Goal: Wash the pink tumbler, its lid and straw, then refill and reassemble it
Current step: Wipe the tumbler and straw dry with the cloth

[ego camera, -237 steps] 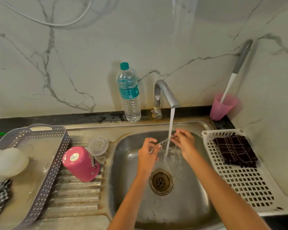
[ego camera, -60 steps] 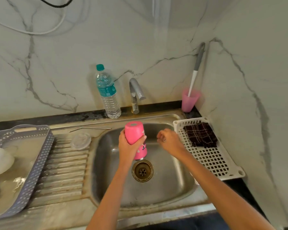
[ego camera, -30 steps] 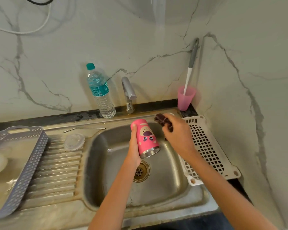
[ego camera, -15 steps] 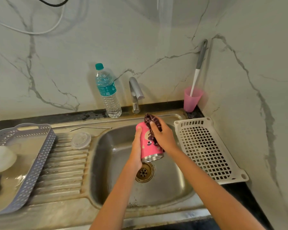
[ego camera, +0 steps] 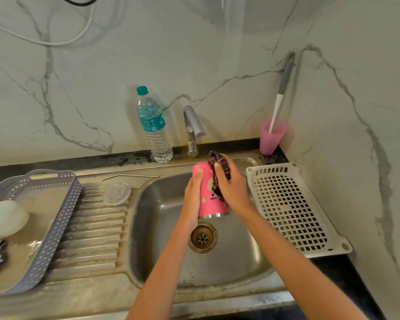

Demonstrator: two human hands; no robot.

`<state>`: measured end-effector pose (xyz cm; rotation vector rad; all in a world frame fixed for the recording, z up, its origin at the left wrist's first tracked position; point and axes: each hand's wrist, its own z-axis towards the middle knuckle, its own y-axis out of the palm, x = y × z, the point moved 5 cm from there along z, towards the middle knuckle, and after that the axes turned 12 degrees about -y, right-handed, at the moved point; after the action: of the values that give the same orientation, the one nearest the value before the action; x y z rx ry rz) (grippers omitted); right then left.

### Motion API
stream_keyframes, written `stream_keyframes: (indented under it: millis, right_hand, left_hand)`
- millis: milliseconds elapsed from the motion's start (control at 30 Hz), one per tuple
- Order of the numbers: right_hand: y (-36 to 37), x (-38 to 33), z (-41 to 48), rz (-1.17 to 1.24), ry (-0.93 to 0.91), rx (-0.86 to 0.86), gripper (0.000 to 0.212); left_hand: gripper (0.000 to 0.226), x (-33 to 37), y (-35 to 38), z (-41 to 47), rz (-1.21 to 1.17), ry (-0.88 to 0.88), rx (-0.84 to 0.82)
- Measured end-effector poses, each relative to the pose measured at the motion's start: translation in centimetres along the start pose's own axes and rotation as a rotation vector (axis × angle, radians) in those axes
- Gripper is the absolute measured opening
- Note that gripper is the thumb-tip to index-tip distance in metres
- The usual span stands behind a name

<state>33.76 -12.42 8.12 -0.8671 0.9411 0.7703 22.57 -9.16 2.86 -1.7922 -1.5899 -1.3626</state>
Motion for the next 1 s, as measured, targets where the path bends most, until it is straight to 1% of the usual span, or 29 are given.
stream_keyframes:
  millis: [67, 100, 133, 200, 267, 300, 333, 367, 400, 433, 533, 600, 667, 733, 767, 833, 867, 900, 933, 1000]
  right_hand:
    - [-0.2, 0.9, 0.3, 0.136, 0.132, 0.003, 0.045]
    - [-0.1, 0.8, -0.2, 0.131, 0.152, -0.027, 0.045]
    - [0.2, 0.7, -1.0, 0.077, 0.132, -0.064, 0.044]
    - [0.8, 0.0, -3.0, -0.136, -0.026, -0.088, 0.04]
    - [1.2, -0.7, -4.5, -0.278, -0.183, -0.055, 0.042]
    - [1.3, -0.7, -4.4, -0.32, -0.223, -0.033, 0.042]
    - [1.3, -0.8, -4.0, -0.345, -0.248, -0.011, 0.042]
    - [1.3, -1.1, -3.3, -0.362, -0.25, 0.002, 0.04]
    - [1.3, -1.2, -2.5, -0.348, -0.237, 0.012, 0.038]
    - [1.2, -1.3, -1.7, -0.312, -0.198, 0.018, 0.037]
    - [0.9, -0.7, 0.3, -0.126, -0.037, 0.021, 0.037]
    - [1.1, -0.9, -0.3, -0.112, -0.037, -0.008, 0.041]
    - [1.7, -1.3, -2.6, -0.252, -0.135, -0.077, 0.043]
    - [2.3, -1.7, -5.1, -0.411, -0.238, -0.118, 0.045]
    - [2.4, -1.7, -5.4, -0.455, -0.255, -0.111, 0.046]
    - [2.2, -1.9, -4.1, -0.448, -0.228, -0.063, 0.043]
    - [2.0, -2.1, -2.9, -0.41, -0.196, -0.03, 0.04]
    - [1.8, -2.0, -1.6, -0.359, -0.146, -0.009, 0.037]
    - [1.6, -1.9, -0.4, -0.298, -0.082, -0.004, 0.036]
    - [1.2, -1.2, 1.5, -0.152, 0.05, -0.055, 0.039]
  left_hand:
    - [0.07, 0.3, -0.3, -0.2, 0.016, 0.022, 0.008]
    - [0.072, 0.5, -0.7, 0.0, 0.008, 0.025, 0.041]
    - [0.074, 0.6, -1.1, 0.3, -0.007, 0.016, 0.084]
    - [0.082, 0.9, -1.7, 0.6, -0.026, -0.016, 0.194]
    - [0.086, 0.7, -2.0, 1.0, 0.004, -0.056, 0.251]
    - [0.082, 0.4, -1.9, 1.0, 0.02, -0.059, 0.25]
    - [0.072, 0.2, -1.6, 0.9, 0.029, -0.047, 0.242]
    - [0.06, 0.0, -1.4, 0.7, 0.034, -0.036, 0.232]
    - [0.051, -0.1, -1.2, 0.7, 0.029, -0.023, 0.212]
    - [0.051, -0.2, -1.1, 0.6, 0.01, -0.011, 0.185]
    - [0.06, 0.2, -0.8, -0.3, 0.007, 0.002, 0.141]
    - [0.069, 0.8, -1.2, -0.3, 0.029, 0.006, 0.188]
    - [0.082, 1.4, -2.2, 0.1, 0.012, -0.01, 0.282]
    - [0.084, 1.7, -2.8, 0.4, -0.042, -0.029, 0.334]
    - [0.082, 1.6, -2.8, 0.5, -0.056, -0.042, 0.333]
    - [0.074, 0.9, -2.3, 0.5, -0.035, -0.052, 0.31]
    - [0.07, 0.5, -1.9, 0.4, -0.031, -0.052, 0.299]
    - [0.07, 0.0, -1.5, 0.4, -0.048, -0.053, 0.274]
    - [0.077, -0.4, -1.1, 0.2, -0.072, -0.066, 0.243]
    - [0.09, -0.5, -0.7, -0.2, -0.097, -0.072, 0.199]
